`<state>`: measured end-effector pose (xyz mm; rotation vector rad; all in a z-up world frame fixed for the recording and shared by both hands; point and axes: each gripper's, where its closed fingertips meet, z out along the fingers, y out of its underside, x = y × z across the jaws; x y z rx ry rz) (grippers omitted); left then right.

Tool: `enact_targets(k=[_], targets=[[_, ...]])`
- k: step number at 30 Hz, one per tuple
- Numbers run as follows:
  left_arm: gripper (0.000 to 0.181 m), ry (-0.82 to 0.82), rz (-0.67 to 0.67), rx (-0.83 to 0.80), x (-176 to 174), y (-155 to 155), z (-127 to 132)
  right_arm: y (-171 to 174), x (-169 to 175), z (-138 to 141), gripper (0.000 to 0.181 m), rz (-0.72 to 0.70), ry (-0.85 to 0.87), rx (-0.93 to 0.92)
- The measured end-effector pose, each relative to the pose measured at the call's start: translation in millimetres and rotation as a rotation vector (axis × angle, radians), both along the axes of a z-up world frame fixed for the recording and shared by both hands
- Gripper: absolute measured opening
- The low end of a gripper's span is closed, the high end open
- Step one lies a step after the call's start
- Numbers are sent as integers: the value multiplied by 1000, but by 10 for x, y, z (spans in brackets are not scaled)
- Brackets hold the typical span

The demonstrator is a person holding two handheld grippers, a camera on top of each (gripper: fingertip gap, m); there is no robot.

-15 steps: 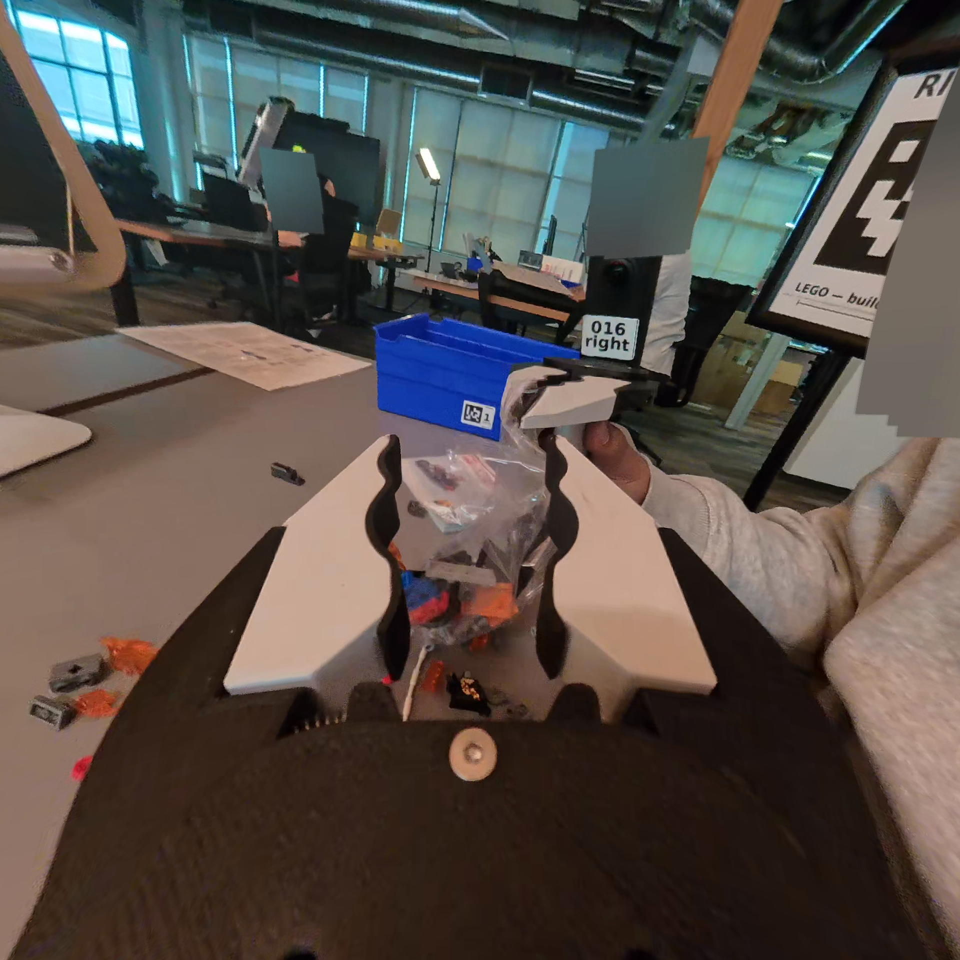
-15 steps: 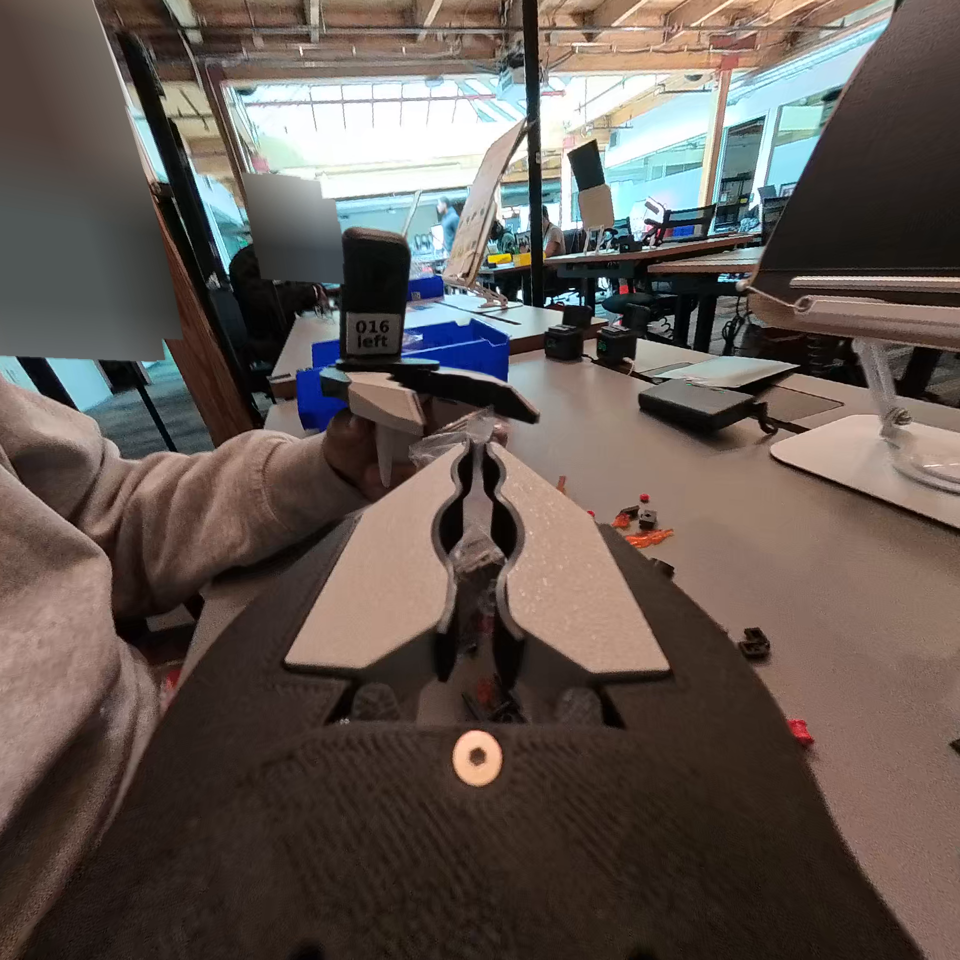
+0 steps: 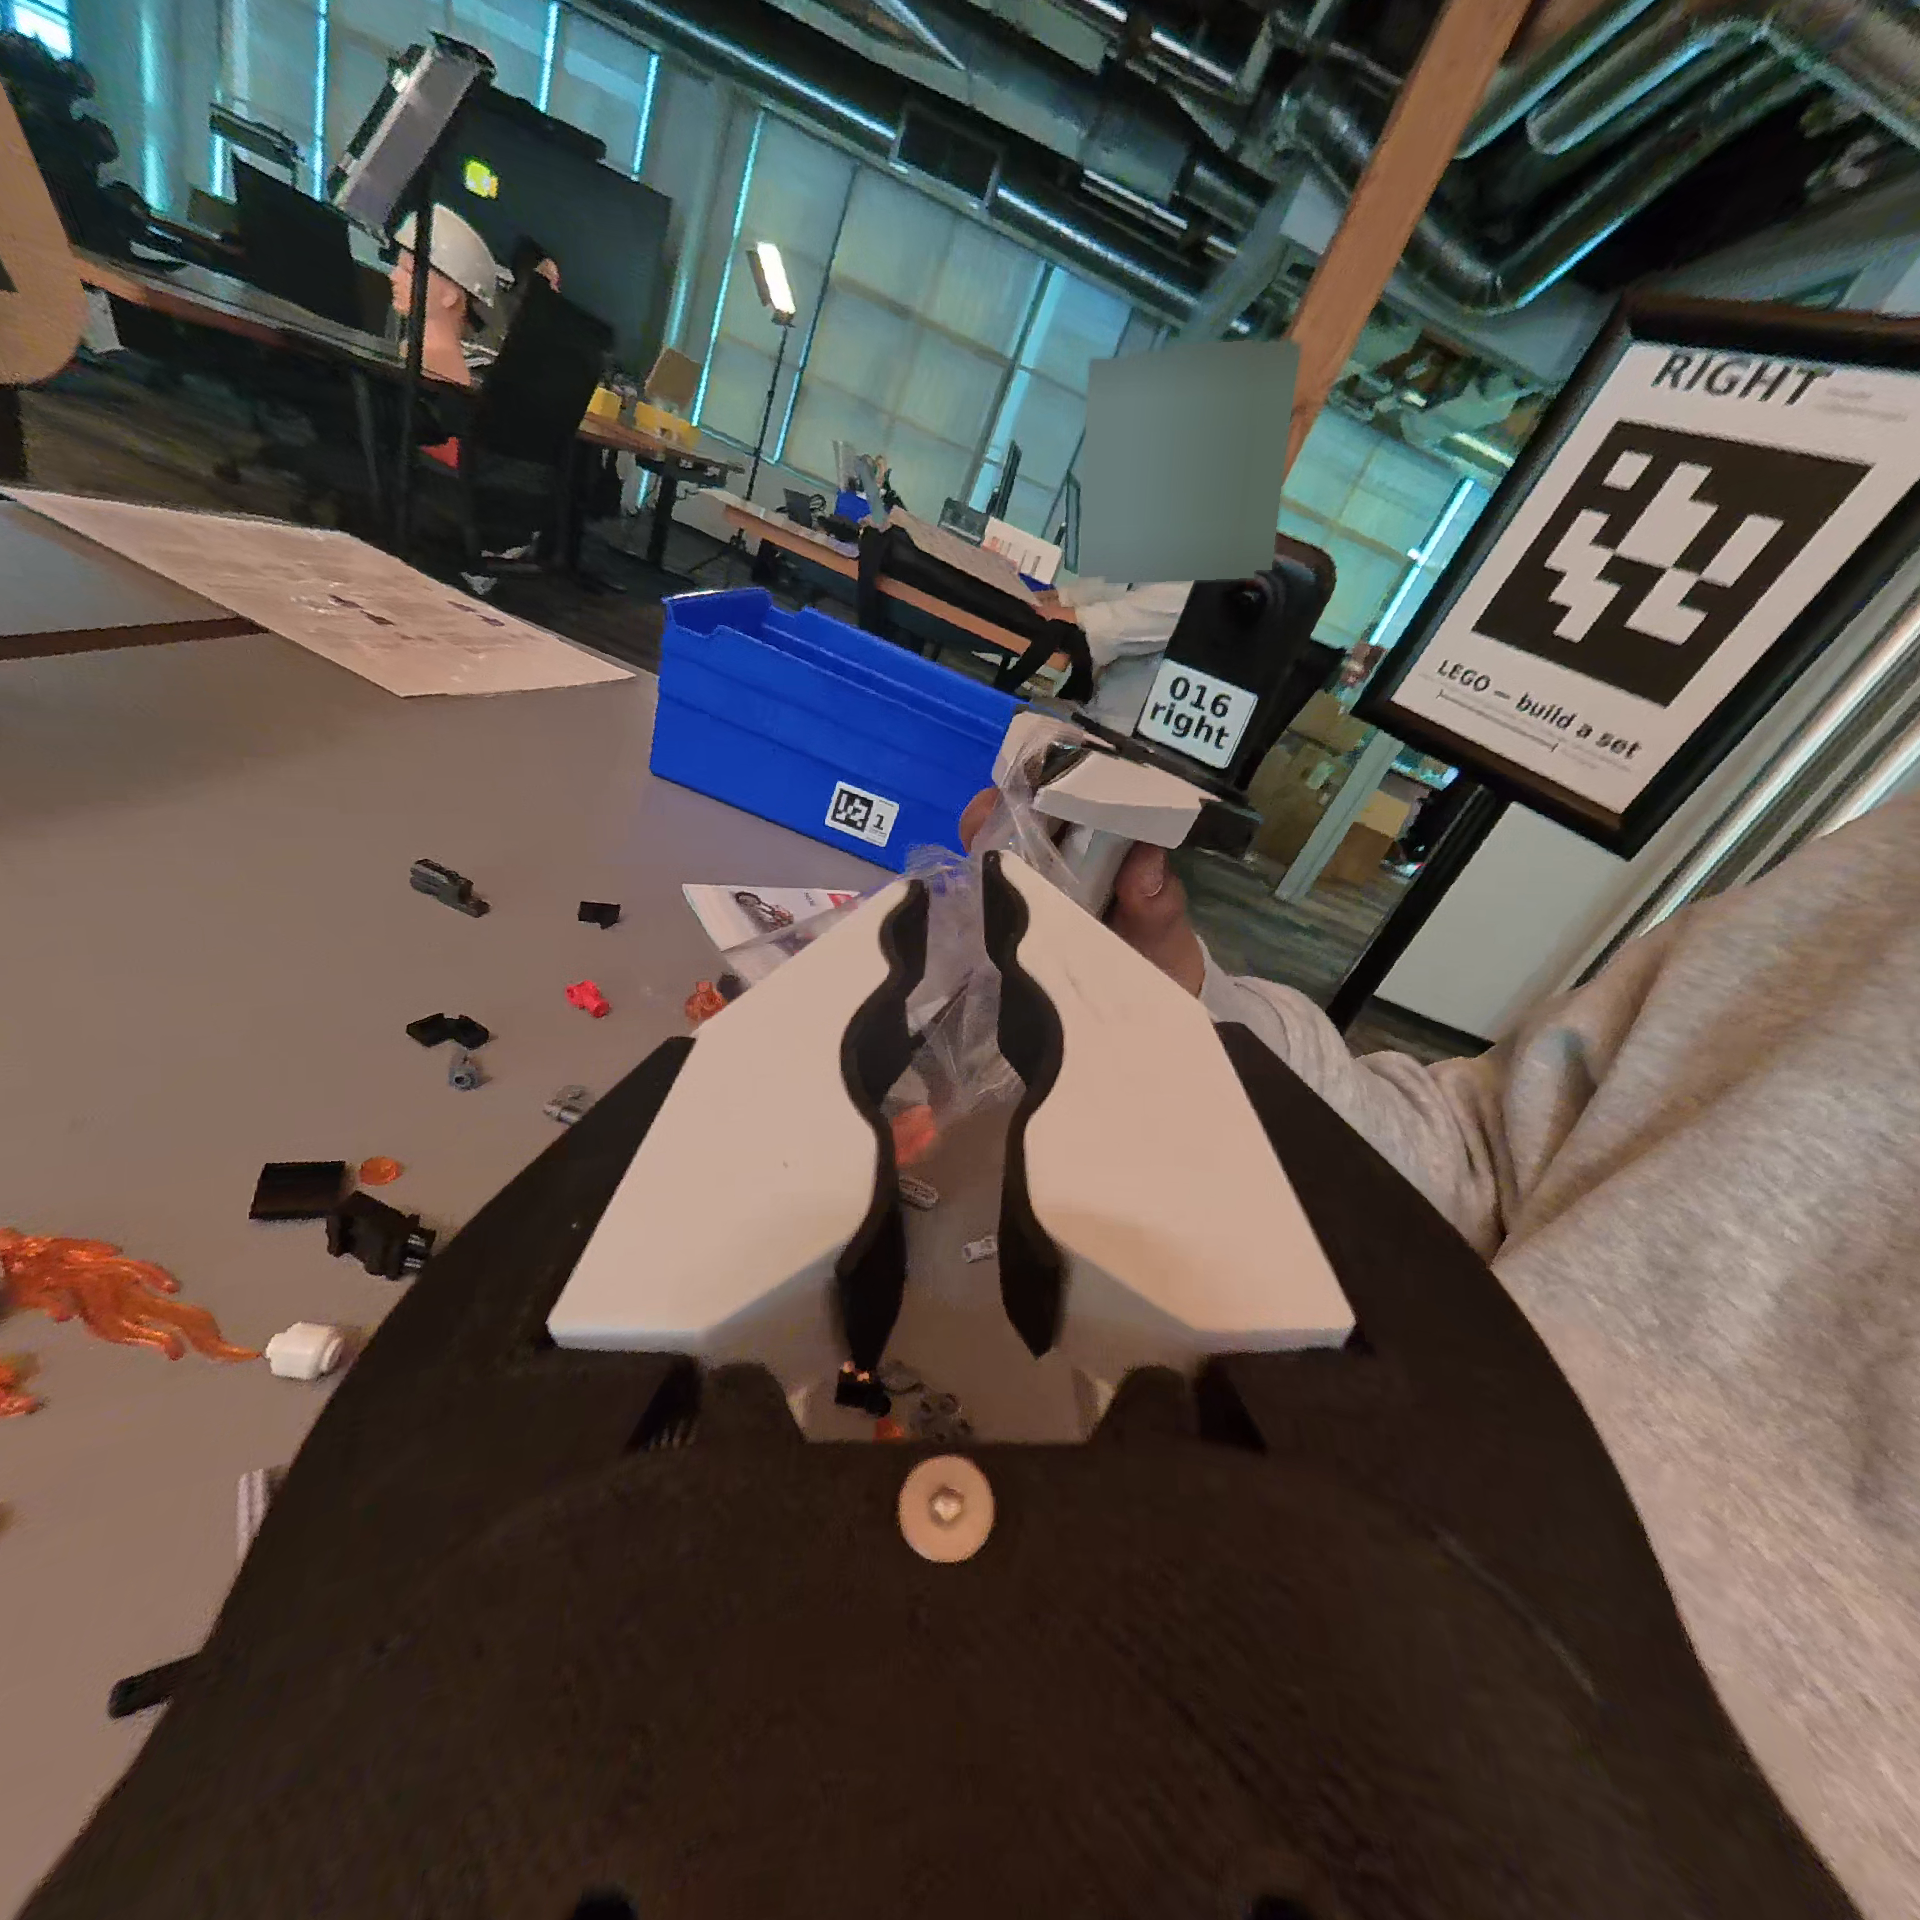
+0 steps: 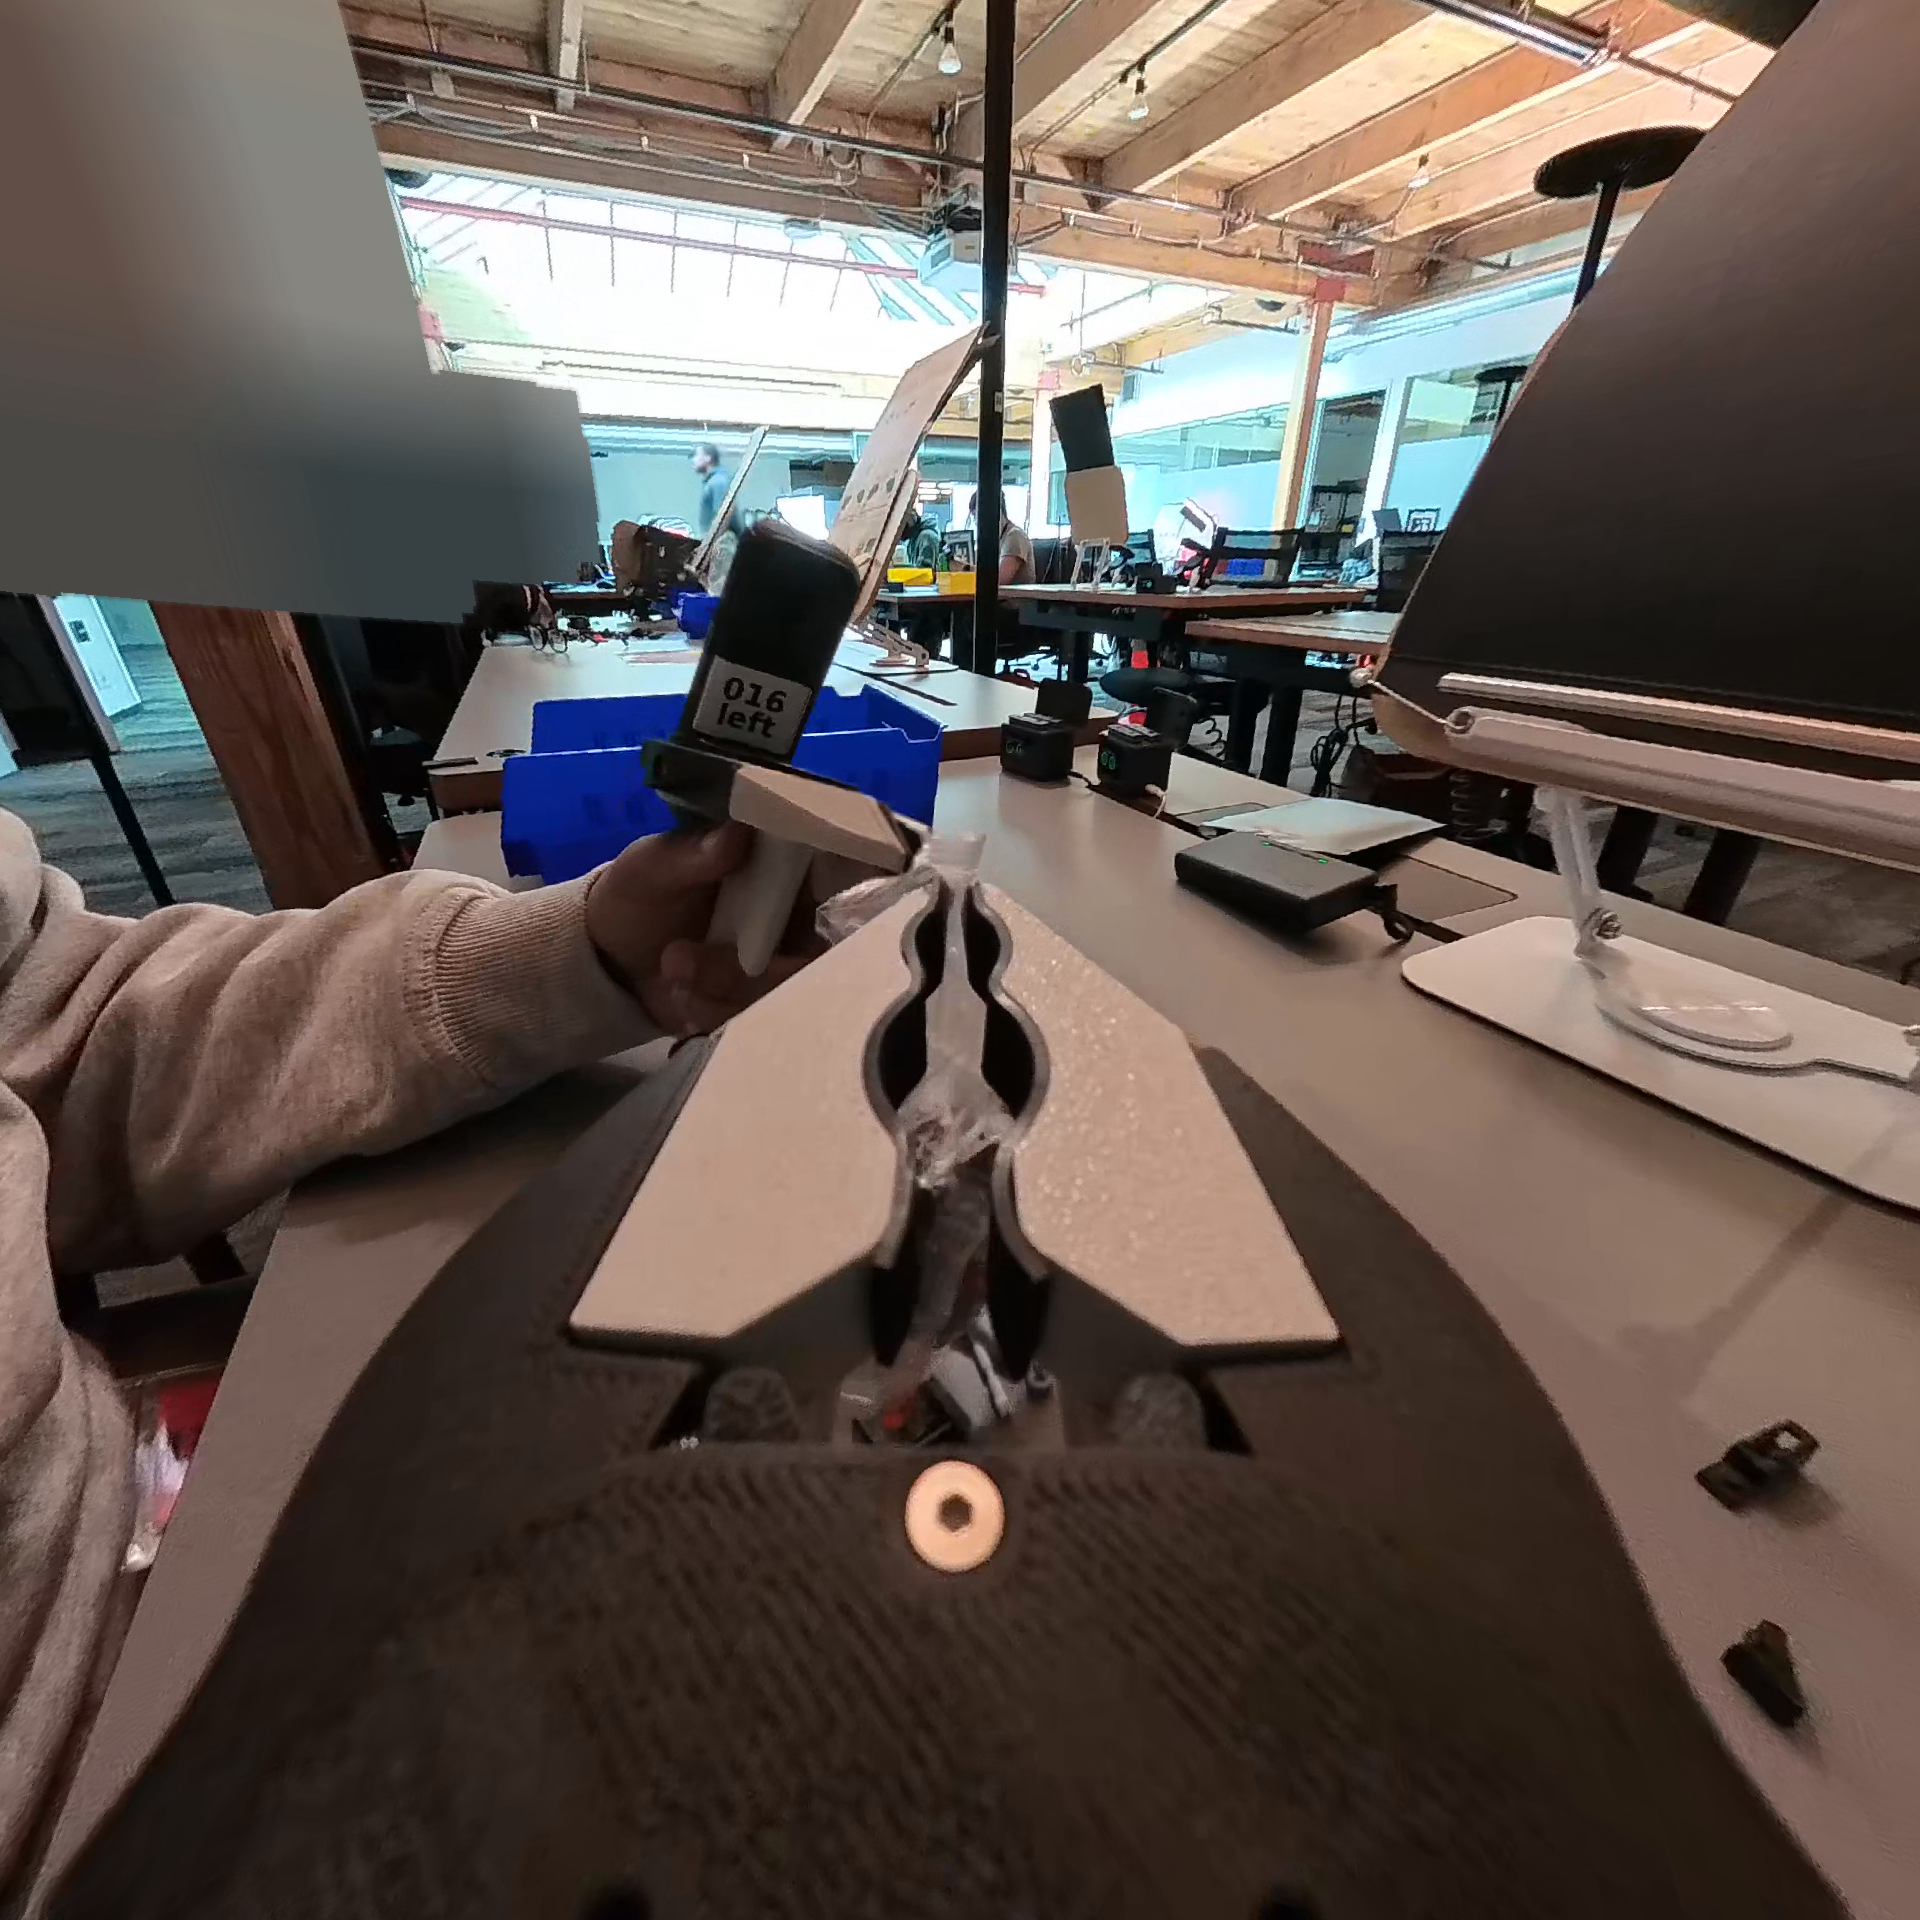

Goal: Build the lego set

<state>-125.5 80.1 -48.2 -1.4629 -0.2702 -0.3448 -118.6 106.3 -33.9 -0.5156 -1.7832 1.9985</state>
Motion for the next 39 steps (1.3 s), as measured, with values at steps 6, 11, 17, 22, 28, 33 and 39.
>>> enact_targets(k=[6,11,17,22,28,33,39], targets=[[0,-113,27,84,-152,-100,92,141,-60,75,2,-22,-33,-99],[0,-166,68,118,-274,-163,115,152,-99,35,0,-18,-78,-107],[0,-207,87,155,-353,-230,143,102,-102,-11,0,-13,-92,-80],[0,-189,72,166,-306,-220,175,127,-109,-3,0,-6,-106,-109],[0,-228,63,200,-315,-234,201,69,-147,-49,35,20,-148,-134],[0,-222,47,191,-285,-219,199,13,-188,-117,61,34,-207,-135],[0,-189,27,147,-215,-157,158,85,-217,-71,61,-12,-178,-151]])
